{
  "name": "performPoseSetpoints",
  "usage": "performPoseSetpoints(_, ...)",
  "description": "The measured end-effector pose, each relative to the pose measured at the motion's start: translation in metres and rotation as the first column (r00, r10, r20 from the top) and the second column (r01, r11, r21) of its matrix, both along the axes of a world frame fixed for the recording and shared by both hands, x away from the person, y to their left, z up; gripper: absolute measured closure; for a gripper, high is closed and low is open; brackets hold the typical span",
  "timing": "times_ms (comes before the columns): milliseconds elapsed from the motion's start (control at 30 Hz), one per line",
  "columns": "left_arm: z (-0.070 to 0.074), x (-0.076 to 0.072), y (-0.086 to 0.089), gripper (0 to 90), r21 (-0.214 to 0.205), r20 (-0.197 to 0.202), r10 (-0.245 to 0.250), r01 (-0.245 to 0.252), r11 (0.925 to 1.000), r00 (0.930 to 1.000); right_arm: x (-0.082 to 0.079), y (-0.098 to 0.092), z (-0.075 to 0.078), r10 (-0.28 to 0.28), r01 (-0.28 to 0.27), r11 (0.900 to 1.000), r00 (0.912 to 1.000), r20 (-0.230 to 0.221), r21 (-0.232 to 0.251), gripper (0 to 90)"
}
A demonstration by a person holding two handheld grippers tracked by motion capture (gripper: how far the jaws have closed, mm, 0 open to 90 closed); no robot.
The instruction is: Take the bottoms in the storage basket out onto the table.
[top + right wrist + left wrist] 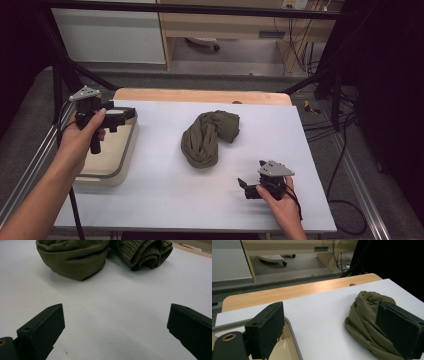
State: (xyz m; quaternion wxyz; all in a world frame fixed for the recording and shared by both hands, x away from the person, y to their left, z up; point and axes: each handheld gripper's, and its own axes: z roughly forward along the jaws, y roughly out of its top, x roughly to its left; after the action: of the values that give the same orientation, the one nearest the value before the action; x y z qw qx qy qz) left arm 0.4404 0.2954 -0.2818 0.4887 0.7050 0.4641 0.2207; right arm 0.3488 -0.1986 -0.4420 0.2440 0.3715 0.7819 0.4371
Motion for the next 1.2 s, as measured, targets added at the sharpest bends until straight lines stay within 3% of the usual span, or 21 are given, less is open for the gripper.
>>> performPoseSetpoints(533,-0.006,-0.010,0.016,7.9,0.009,-0.004,0.017,-0.017,0.9998,0.9998,-0.001,0.001,0.001,0.003,-0.003,1.0000,1.0000,0.004,-0.002,2.0)
performPoseSetpoints(700,-0.009,-0.014,0.018,7.6,0.052,-0.001,0.007,-0.007,0.9986,1.0000,-0.002,0.000,0.001,0.003,-0.003,1.0000,1.0000,0.005,-0.002,2.0)
performPoseSetpoints(1200,-0.016,-0.027,0.022,7.3,0.028,-0.004,-0.011,0.011,0.9996,0.9999,-0.003,0.001,0.001,0.001,-0.001,1.0000,1.0000,0.008,-0.010,2.0)
